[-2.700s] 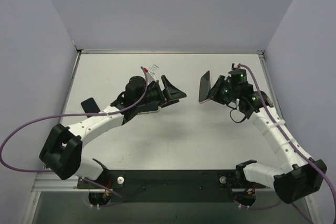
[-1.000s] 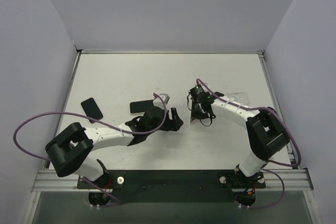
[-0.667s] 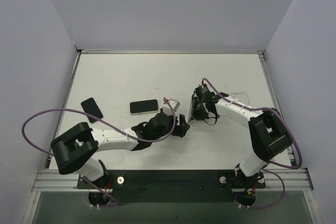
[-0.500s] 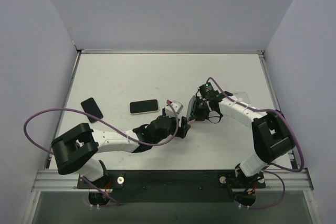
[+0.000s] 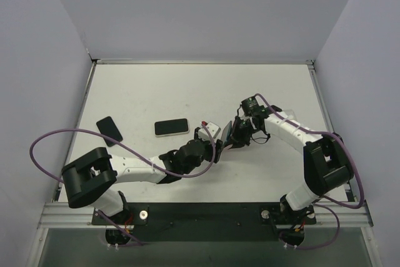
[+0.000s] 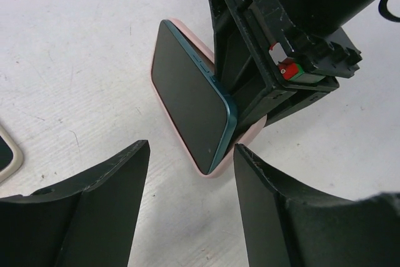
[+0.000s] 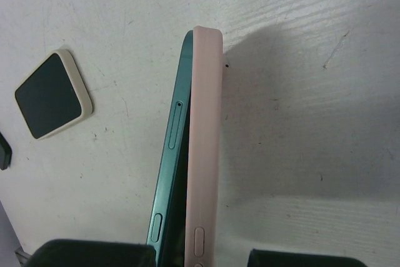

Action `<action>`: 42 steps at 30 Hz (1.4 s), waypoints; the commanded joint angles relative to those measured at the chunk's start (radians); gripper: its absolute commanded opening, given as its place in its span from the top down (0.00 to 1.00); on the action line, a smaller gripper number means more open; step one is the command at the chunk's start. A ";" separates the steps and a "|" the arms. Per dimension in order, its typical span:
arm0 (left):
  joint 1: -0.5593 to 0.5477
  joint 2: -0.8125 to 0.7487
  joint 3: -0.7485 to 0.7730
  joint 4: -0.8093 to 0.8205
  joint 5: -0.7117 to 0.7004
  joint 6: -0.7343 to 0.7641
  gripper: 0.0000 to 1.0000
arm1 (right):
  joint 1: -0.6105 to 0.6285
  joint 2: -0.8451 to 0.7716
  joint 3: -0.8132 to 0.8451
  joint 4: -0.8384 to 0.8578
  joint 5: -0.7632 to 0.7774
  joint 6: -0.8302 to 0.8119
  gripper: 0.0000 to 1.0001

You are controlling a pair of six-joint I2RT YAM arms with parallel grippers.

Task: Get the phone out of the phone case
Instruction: Remove the phone case from the phone.

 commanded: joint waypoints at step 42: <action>-0.033 0.099 0.072 0.029 -0.141 0.154 0.39 | -0.016 -0.081 0.074 -0.091 -0.082 0.040 1.00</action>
